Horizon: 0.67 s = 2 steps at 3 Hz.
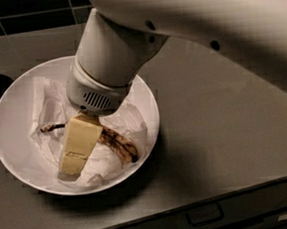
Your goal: Pick banana from white bowl
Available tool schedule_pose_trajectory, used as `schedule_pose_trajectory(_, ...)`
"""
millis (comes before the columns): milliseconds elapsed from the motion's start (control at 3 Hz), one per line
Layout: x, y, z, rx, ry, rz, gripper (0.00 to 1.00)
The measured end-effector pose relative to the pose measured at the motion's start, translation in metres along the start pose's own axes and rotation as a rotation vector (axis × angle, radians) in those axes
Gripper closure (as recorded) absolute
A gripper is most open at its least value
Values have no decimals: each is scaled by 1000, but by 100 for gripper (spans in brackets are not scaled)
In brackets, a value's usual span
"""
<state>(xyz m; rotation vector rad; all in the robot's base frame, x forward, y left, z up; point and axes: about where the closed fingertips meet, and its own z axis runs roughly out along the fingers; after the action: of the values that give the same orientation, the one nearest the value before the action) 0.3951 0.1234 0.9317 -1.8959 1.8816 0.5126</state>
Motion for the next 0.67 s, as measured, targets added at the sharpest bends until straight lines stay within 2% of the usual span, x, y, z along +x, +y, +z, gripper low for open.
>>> schedule_pose_trajectory(333, 8, -7, 11, -11, 1, 26, 0)
schedule_pose_trajectory(667, 16, -12, 18, 1, 22, 55, 3)
